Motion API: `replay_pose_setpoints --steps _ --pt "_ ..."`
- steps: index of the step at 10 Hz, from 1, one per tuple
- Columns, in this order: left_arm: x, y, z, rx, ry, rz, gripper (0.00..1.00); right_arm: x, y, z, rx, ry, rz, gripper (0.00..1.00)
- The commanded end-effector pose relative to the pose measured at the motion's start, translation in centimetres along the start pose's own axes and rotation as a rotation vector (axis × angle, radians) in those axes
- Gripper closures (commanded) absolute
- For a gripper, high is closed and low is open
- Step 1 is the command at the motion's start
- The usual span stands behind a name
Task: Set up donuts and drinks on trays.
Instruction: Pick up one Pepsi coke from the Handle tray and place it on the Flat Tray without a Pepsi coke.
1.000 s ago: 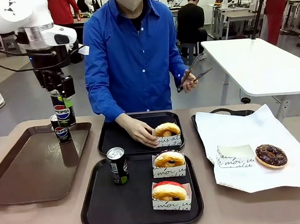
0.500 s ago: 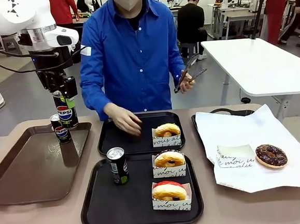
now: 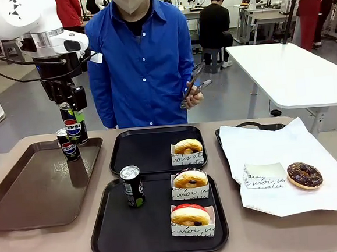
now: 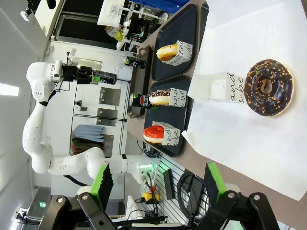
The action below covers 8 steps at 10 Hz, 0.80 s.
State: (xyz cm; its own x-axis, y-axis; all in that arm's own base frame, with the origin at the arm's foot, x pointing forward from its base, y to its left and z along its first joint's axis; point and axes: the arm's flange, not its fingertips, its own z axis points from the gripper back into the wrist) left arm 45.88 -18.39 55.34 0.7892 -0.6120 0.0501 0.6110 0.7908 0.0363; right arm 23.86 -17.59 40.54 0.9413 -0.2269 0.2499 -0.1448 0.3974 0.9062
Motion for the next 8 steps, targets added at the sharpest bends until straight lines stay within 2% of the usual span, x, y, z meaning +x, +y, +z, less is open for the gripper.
replay_pose_setpoints --steps 1,3,8 --pt "2.3 0.1 -0.3 -0.040 -0.016 0.025 0.41 0.0 -0.1 0.0 0.013 -0.006 0.012 0.00" --pt "5.3 0.1 -1.4 -0.090 -0.029 0.070 0.41 0.0 -0.1 0.0 0.013 -0.006 0.012 0.00" --pt "13.3 -1.5 -5.6 -0.054 -0.055 0.035 0.41 0.0 -0.1 0.0 0.013 -0.006 0.012 0.00"
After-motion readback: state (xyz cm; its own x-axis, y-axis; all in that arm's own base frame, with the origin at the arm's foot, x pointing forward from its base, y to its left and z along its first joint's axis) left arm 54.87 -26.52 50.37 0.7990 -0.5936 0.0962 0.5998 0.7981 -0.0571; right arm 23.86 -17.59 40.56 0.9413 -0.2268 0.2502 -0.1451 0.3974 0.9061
